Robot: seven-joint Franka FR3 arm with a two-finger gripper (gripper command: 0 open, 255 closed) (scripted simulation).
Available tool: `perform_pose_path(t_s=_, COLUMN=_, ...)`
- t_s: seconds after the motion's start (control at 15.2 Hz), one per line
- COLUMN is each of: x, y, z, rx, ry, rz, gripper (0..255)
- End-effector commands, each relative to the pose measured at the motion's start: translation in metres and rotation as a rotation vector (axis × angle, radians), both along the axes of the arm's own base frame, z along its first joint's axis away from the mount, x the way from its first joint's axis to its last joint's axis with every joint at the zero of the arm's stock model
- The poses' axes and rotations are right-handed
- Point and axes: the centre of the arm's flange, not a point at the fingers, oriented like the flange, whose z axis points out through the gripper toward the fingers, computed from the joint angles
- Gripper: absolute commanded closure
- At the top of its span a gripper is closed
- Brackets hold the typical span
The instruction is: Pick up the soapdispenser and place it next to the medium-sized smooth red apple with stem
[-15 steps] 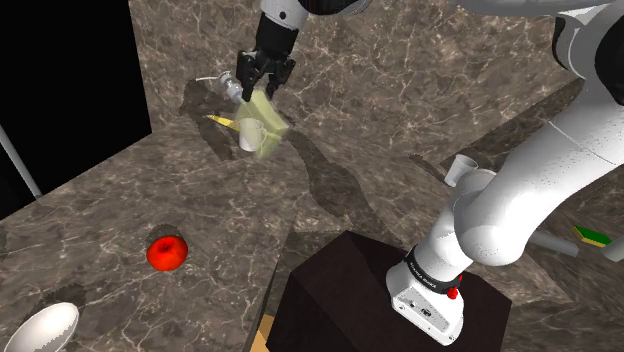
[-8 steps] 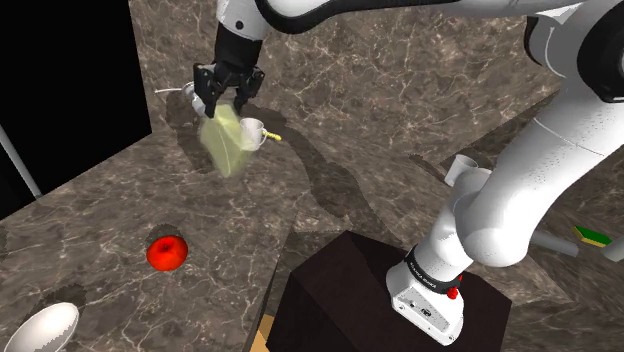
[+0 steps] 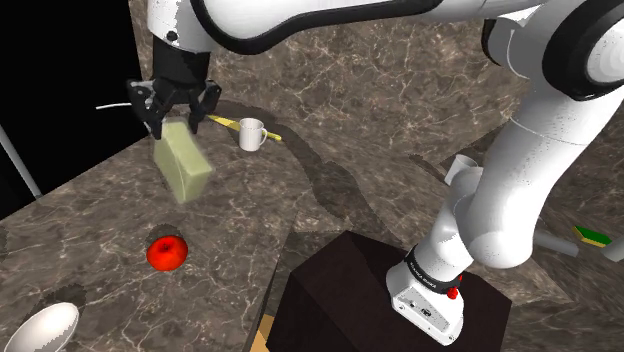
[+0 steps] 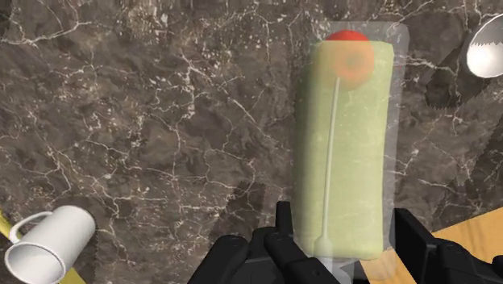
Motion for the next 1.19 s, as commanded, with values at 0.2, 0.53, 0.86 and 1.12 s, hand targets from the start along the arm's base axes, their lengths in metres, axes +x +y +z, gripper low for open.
perform_pose_path(t_s=0.2, x=-0.003, y=0.063, z=-0.014, rx=0.001, ry=-0.001, rz=-0.002, gripper=255)
perform_pose_path(t_s=0.53, x=-0.009, y=0.127, z=-0.026, rx=0.001, ry=-0.001, rz=-0.002, gripper=255)
perform_pose_path(t_s=0.86, x=-0.015, y=0.193, z=-0.039, rx=0.001, ry=-0.001, rz=-0.002, gripper=255)
perform_pose_path(t_s=1.12, x=-0.015, y=0.193, z=-0.060, rx=0.001, ry=-0.001, rz=-0.002, gripper=255)
